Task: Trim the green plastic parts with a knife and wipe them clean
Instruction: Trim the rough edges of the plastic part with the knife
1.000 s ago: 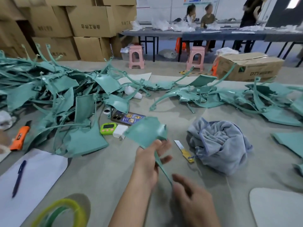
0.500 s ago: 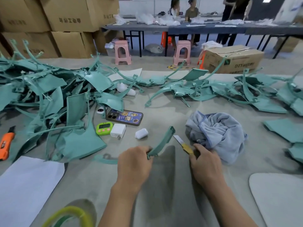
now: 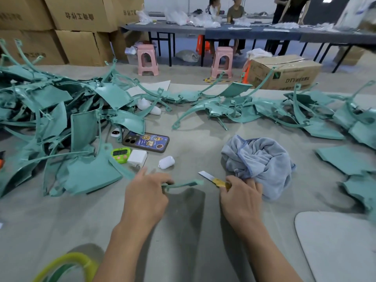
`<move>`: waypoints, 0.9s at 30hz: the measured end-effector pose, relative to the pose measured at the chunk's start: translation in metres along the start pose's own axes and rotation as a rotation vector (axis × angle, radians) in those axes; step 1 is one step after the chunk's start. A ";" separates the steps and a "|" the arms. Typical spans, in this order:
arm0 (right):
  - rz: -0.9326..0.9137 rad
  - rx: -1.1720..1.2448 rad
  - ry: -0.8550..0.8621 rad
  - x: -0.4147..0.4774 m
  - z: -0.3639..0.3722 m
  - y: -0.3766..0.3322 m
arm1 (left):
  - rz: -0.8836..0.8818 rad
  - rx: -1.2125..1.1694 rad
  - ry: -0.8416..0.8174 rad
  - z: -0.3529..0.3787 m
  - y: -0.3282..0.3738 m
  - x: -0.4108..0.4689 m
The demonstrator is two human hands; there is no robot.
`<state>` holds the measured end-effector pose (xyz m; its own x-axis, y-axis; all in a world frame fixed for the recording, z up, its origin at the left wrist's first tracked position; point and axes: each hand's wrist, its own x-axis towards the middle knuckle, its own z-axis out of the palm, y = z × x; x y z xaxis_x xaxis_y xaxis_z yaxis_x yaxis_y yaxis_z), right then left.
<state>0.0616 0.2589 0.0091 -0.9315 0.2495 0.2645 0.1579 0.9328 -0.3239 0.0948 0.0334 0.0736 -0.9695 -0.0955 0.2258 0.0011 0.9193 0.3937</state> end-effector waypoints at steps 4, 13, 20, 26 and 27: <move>-0.056 -0.098 -0.067 0.008 0.000 -0.003 | 0.285 0.205 0.068 -0.008 0.013 0.011; 0.234 0.547 -0.126 -0.002 -0.028 0.001 | 0.534 0.087 0.111 -0.013 0.040 0.039; 0.874 1.666 -0.488 -0.035 -0.048 -0.031 | 0.111 -0.281 0.062 0.041 0.053 0.006; 0.821 1.665 -0.474 -0.034 -0.049 -0.033 | 0.038 -0.635 -0.259 0.049 0.045 -0.055; 0.782 1.643 -0.481 -0.034 -0.050 -0.035 | 0.062 -0.595 -0.287 0.050 0.045 -0.061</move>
<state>0.1040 0.2311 0.0567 -0.8605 0.0827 -0.5027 0.3782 -0.5574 -0.7391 0.1422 0.0999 0.0330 -0.9900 0.1320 0.0500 0.1145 0.5439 0.8313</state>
